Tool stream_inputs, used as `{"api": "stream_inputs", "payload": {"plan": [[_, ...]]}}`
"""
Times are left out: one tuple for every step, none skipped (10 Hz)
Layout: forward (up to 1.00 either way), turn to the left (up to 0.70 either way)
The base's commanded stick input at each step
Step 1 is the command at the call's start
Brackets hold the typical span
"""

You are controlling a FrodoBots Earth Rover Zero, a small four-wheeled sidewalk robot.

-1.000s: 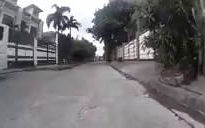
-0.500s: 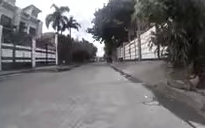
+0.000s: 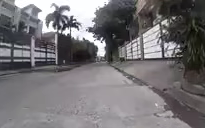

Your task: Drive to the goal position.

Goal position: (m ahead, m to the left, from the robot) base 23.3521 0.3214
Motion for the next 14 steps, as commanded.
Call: {"api": "stream_inputs", "payload": {"plan": [[0.70,0.00],[0.70,0.00],[0.70,0.00],[0.70,0.00],[0.70,0.00],[0.70,0.00],[0.70,0.00],[0.70,0.00],[0.70,0.00],[0.70,0.00],[0.70,0.00],[0.70,0.00],[0.70,0.00],[0.70,0.00]]}}
